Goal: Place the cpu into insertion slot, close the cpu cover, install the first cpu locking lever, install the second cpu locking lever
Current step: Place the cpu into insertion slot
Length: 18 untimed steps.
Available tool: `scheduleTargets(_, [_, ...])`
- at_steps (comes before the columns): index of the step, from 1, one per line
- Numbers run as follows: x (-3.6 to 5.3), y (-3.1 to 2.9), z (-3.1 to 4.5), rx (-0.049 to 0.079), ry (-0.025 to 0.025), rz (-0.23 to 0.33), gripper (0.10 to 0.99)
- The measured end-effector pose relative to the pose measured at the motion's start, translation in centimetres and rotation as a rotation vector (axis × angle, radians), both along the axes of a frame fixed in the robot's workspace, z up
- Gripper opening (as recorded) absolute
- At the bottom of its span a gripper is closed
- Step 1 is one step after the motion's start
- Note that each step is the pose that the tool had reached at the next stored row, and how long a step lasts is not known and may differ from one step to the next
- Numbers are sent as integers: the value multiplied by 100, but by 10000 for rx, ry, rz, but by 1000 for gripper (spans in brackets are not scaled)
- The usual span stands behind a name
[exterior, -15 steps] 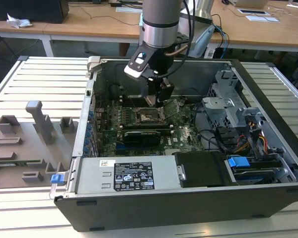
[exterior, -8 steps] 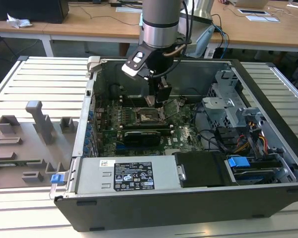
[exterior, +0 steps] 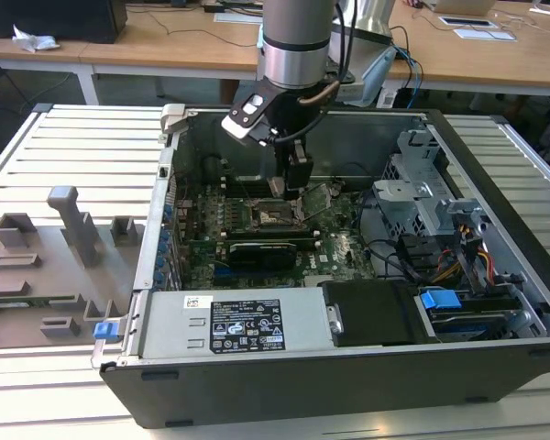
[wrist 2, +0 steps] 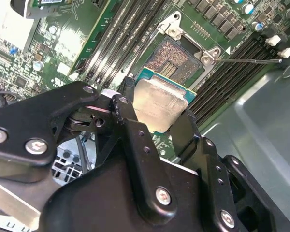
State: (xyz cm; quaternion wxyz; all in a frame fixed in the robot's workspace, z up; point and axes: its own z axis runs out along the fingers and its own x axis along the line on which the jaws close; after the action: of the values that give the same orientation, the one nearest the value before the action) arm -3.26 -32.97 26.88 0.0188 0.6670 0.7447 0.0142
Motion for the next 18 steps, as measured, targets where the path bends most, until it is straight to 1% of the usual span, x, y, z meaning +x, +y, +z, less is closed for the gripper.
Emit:
scheduleTargets(3, [0,0,-1,-12,0,-410,541])
scheduleTargets(6, [0,0,-2,-18,0,-667,541])
scheduleTargets(14, [0,0,-4,-45,0,-1766,541])
scheduleTargets(15, [0,0,-5,-50,-1,-1866,541])
scheduleTargets(18, [0,0,-5,-52,-1,-1881,541])
